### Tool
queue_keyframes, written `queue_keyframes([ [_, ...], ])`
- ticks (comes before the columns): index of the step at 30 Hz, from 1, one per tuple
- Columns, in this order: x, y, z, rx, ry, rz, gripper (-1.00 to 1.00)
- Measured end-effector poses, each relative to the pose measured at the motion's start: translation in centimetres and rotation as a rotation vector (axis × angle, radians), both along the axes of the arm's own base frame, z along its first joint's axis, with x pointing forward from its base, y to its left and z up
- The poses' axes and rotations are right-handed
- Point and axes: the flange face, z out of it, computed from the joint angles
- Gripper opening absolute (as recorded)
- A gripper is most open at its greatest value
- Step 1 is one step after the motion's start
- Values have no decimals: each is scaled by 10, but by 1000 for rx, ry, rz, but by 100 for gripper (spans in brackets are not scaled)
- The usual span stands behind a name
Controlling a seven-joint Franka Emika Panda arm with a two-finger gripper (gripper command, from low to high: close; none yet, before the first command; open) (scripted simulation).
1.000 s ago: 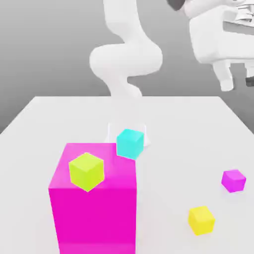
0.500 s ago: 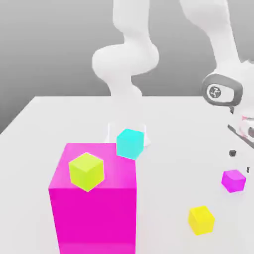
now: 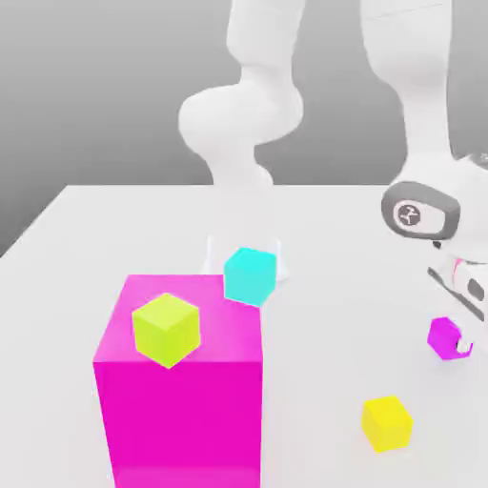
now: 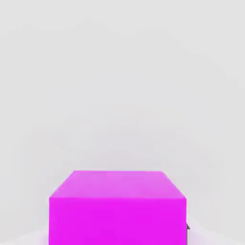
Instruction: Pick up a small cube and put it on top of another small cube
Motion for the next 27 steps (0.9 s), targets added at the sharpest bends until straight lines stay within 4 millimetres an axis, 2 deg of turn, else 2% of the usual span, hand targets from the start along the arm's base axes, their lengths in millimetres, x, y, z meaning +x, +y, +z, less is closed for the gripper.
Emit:
queue_keyframes([
  [1,2,-2,11,0,0,-5,-100],
  [3,27,-18,37,-2,-4,-55,-100],
  [4,47,-34,50,-3,-5,-102,-100],
  [7,85,-73,92,-4,-9,-194,-100],
  [11,118,-130,148,-5,-11,-297,-100],
  [15,136,-205,203,-5,-9,-426,-100],
  [19,133,-287,253,-1,-2,-561,-100],
  [20,129,-305,263,1,0,-593,-100],
  [21,128,-315,260,2,1,-608,-100],
  [24,126,-323,226,3,2,-622,-100],
  [25,125,-323,215,3,2,-623,100],
  [27,125,-323,215,3,2,-623,100],
])
